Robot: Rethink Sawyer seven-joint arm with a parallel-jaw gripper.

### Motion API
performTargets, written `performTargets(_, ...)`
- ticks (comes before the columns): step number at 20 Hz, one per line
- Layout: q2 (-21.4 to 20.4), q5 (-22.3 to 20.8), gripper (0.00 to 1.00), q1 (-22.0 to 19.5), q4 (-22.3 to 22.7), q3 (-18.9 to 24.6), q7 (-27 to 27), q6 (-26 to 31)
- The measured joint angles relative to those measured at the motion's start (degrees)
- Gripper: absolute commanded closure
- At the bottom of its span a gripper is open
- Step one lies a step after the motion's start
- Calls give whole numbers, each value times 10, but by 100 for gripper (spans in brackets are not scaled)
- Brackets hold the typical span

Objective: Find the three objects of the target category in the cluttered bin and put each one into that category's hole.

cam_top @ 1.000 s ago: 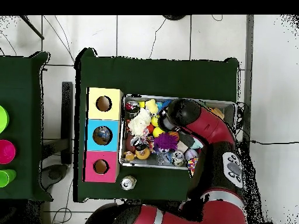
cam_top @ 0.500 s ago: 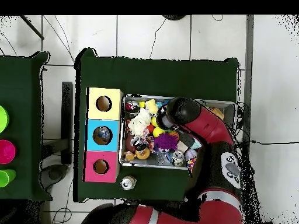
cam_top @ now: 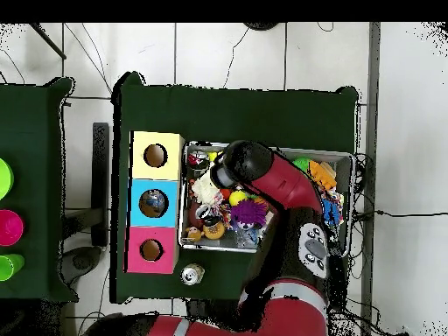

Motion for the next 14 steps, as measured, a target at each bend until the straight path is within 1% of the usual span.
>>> performTargets(2, 5, 5, 0, 10, -1, 0, 18, 0)
performTargets(5, 13, 9, 0, 14, -2, 0, 30, 0)
performTargets(14, 53, 13, 0, 17, -3, -6, 33, -1)
